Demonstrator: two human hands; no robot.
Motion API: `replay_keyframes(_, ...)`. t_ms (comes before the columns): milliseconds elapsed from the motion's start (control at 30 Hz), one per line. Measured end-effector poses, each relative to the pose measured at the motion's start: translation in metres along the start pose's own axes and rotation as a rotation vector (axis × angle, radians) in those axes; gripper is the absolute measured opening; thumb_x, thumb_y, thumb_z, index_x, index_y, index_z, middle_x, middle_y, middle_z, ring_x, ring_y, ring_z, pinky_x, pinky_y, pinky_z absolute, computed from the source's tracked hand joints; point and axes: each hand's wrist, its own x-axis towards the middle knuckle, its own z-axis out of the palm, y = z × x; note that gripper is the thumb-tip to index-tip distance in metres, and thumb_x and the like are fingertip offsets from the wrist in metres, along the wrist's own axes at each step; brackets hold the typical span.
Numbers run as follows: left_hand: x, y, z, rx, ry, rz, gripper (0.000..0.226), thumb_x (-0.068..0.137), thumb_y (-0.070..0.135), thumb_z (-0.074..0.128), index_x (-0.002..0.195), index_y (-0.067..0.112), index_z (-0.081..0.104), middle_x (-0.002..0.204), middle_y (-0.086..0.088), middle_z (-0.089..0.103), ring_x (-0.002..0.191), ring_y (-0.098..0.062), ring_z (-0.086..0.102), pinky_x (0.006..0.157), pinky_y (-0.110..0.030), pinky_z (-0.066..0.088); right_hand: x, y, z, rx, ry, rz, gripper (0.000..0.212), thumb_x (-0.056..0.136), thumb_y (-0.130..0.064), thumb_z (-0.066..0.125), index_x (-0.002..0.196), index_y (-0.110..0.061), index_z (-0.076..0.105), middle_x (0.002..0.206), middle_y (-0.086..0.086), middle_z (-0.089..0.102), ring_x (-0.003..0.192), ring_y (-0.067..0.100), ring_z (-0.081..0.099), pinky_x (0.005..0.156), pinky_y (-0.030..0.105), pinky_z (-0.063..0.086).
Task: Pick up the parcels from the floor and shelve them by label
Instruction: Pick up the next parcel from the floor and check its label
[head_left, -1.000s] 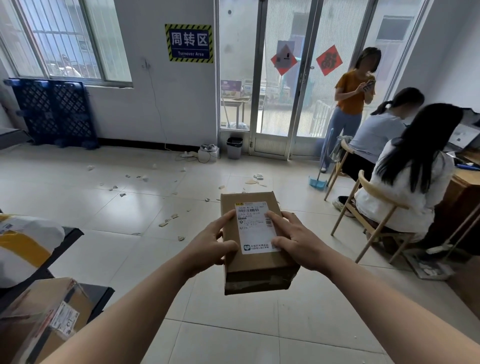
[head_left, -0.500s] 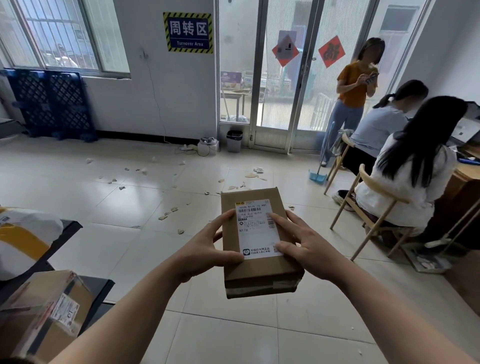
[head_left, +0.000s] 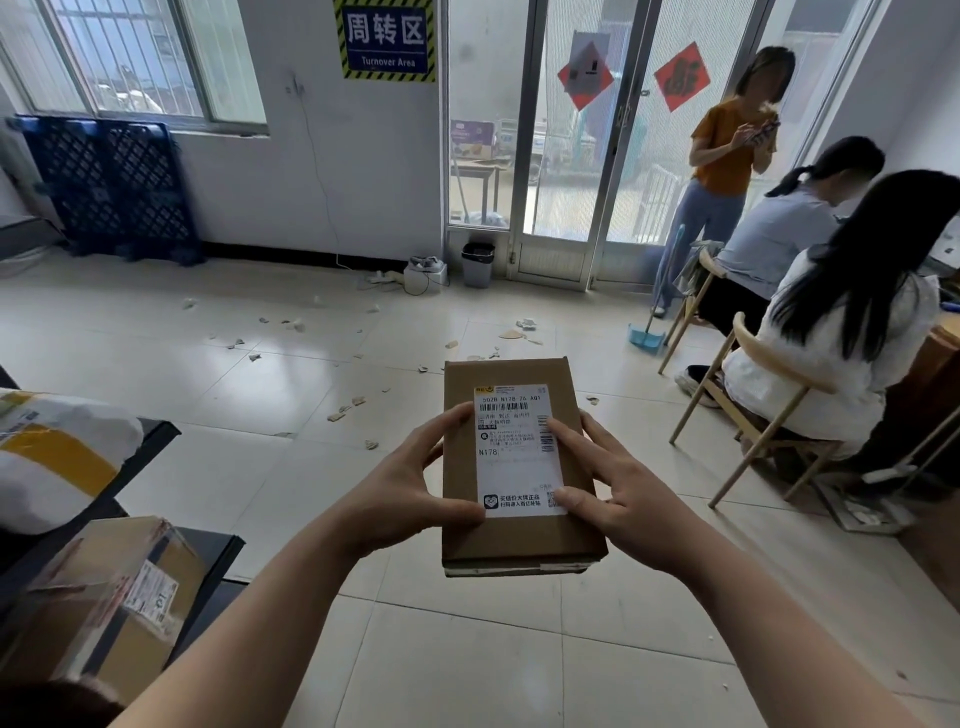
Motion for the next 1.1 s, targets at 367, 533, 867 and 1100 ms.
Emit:
replay_keyframes(367,-0.021,0.003,-0.014,-0.01,-0.029,0.04,0.099,0.057,0.019,0.084,0.136,0.055,0.036,0.144,0.018,0.039,0.136,-0.004,0.036,0.095,-0.044,0.053,-0.014,-0.021,0.019,0.09,0.021,0.025,0.064,0.093,-0.031,0.053,0.142,-0.05,0.018,0.154,-0.024,-0.002,0.141,0.012,0.019,0.09,0.026,0.054)
replay_keyframes(533,-0.025,0.0,-0.019,-0.014,-0.039,0.034,0.099,0.057,0.019,0.084,0.137,0.053,0.035,0.144,0.018,0.04,0.136,-0.006,0.037,0.095,-0.045,0.053,-0.015,-0.029,0.026,0.091,0.028,0.037,0.064,0.093,-0.03,0.053,0.142,-0.051,0.018,0.154,-0.024,-0.002,0.141,0.012,0.019,0.09,0.03,0.054)
replay_keyframes(867,-0.052,-0.016,-0.028,-0.048,0.094,-0.033,0.098,0.057,0.021,0.086,0.134,0.057,0.037,0.142,0.022,0.043,0.135,-0.004,0.039,0.095,-0.044,0.053,-0.002,-0.026,0.05,0.061,0.013,-0.082,0.059,0.093,-0.031,0.051,0.143,-0.047,0.024,0.15,-0.036,-0.005,0.139,0.002,0.019,0.095,0.029,0.051)
replay_keyframes(1100,-0.095,-0.013,-0.026,0.055,0.377,-0.074,0.096,0.061,0.032,0.087,0.134,0.059,0.032,0.145,0.03,0.029,0.134,-0.002,0.035,0.101,-0.035,0.049,0.033,-0.031,0.061,0.094,-0.151,-0.255,0.059,0.091,-0.032,0.05,0.142,-0.048,0.025,0.148,-0.04,-0.007,0.141,0.0,0.016,0.103,0.036,0.044)
